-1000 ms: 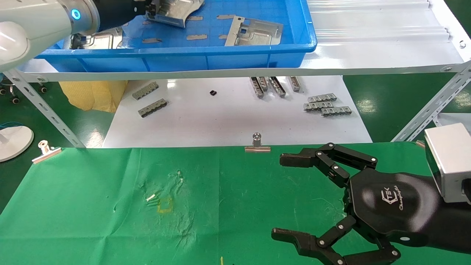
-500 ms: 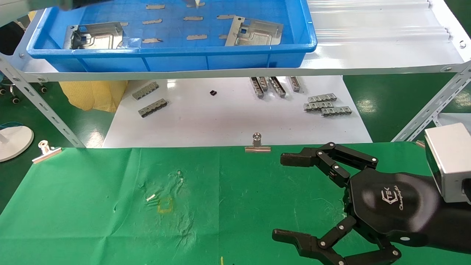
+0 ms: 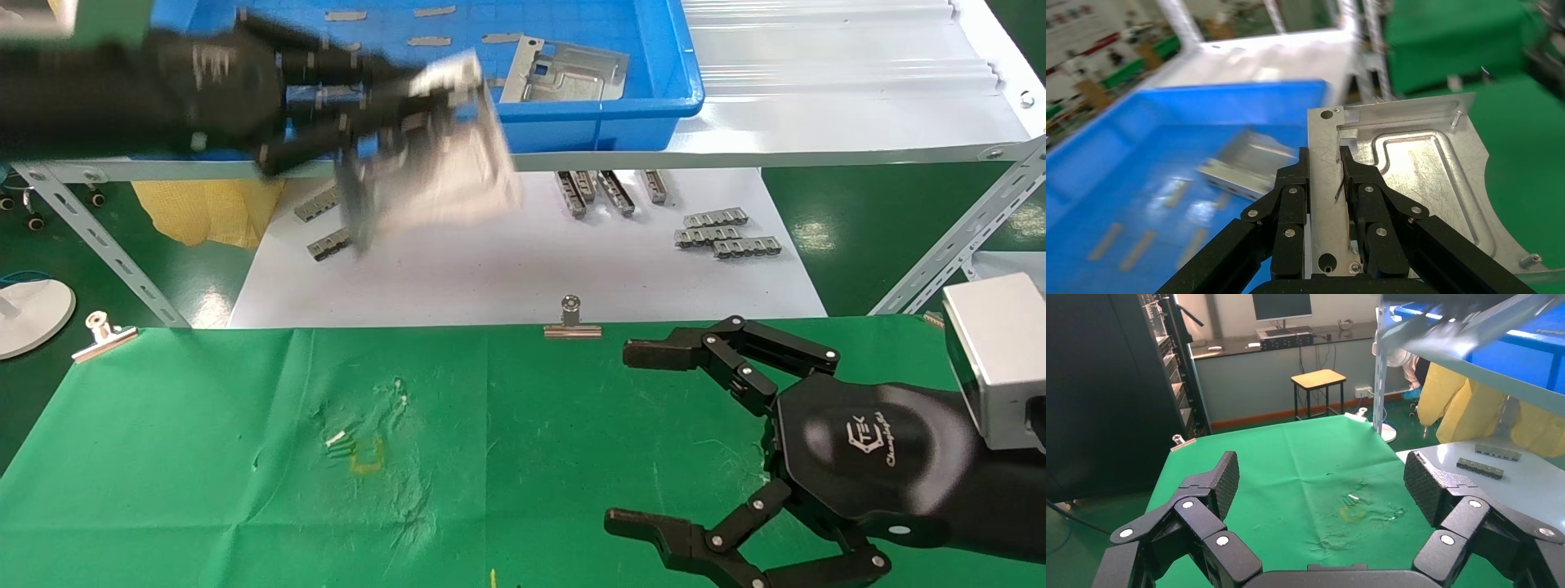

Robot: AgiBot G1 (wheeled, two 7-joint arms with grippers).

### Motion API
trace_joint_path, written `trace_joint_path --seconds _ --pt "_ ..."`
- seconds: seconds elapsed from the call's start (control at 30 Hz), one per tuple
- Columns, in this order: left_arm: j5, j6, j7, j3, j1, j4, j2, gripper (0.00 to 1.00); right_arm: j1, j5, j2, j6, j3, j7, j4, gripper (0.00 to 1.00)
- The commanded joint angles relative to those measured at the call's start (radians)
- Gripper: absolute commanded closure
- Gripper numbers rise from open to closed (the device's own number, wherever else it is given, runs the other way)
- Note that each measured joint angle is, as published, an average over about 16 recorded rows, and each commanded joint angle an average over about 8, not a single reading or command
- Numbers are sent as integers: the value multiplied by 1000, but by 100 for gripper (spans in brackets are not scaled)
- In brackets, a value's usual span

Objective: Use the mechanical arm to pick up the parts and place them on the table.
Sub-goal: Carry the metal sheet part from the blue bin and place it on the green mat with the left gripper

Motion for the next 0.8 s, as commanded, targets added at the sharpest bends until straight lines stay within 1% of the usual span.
trace_joint_path --seconds 0.03,0.17,0.27,0.4,0.57,0.6,0.63,0.8 --pt "-3 44 37 11 19 -22 -22 100 0 0 0 0 0 0 0 0" --pt "28 38 124 86 77 -89 -53 100 0 0 0 0 0 0 0 0" --pt "69 28 188 143 110 -102 -55 100 0 0 0 0 0 0 0 0" --pt "122 16 264 200 137 -73 -35 100 0 0 0 0 0 0 0 0" --pt "161 1 343 238 162 -13 -2 100 0 0 0 0 0 0 0 0" --pt "165 -3 356 242 165 0 4 97 0 0 0 0 0 0 0 0" --pt "169 -8 368 245 168 13 9 89 0 0 0 0 0 0 0 0" --pt "179 -43 419 252 180 77 34 26 0 0 0 0 0 0 0 0"
